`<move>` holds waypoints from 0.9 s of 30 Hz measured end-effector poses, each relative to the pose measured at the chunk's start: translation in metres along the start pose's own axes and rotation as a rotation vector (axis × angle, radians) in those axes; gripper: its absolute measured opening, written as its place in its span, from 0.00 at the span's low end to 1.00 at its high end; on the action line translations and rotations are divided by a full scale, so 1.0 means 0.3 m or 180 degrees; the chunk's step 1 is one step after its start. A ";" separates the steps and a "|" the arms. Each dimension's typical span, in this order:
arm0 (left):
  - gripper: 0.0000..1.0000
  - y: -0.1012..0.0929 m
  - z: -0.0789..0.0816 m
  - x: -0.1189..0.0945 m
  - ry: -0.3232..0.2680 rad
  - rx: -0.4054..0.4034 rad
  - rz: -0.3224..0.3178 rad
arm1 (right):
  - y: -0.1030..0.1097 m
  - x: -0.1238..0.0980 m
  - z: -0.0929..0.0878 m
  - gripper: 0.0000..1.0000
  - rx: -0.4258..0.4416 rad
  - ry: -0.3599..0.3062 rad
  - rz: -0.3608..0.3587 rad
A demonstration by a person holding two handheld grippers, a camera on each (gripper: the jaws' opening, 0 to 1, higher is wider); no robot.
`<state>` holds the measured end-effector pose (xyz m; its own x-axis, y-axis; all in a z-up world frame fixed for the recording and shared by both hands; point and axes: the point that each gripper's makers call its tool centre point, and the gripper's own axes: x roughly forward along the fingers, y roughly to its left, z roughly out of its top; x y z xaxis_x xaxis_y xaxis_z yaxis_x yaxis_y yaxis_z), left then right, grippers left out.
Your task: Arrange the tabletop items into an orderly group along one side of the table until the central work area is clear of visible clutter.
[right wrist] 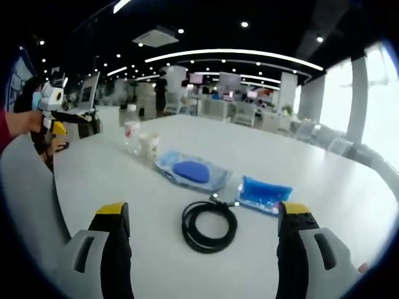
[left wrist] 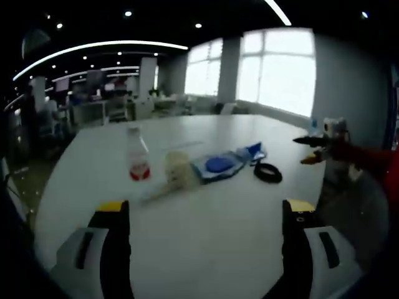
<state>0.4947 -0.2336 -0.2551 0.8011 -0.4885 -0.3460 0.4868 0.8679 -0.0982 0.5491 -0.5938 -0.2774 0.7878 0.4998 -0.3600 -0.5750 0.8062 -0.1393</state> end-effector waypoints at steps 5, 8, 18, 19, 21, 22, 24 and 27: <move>0.99 0.001 -0.001 0.009 0.0014 0.0006 -0.0022 | 0.000 0.000 0.005 0.97 0.0005 -0.0009 -0.0017; 0.99 0.037 -0.002 0.007 0.0003 -0.0021 0.0073 | 0.010 0.004 0.005 0.98 0.0003 -0.0009 -0.0008; 0.98 0.087 -0.008 -0.010 -0.0008 -0.0147 0.0249 | 0.030 0.007 0.010 0.98 0.0027 -0.0035 0.0005; 0.98 0.082 -0.007 -0.007 -0.0003 -0.0120 0.0254 | 0.030 0.007 0.012 0.98 0.0032 -0.0035 -0.0002; 0.97 0.080 0.000 -0.005 -0.0015 -0.0102 0.0243 | 0.029 0.004 0.017 0.97 0.0030 -0.0043 -0.0008; 0.97 0.079 0.003 -0.004 -0.0021 -0.0111 0.0241 | 0.026 0.003 0.020 0.97 0.0032 -0.0048 -0.0016; 0.97 0.082 0.008 -0.002 -0.0027 -0.0100 0.0247 | 0.020 0.000 0.023 0.97 0.0043 -0.0053 -0.0036; 0.97 0.105 0.020 0.002 -0.0046 -0.0165 0.0287 | 0.022 -0.002 0.028 0.97 0.0038 -0.0060 -0.0038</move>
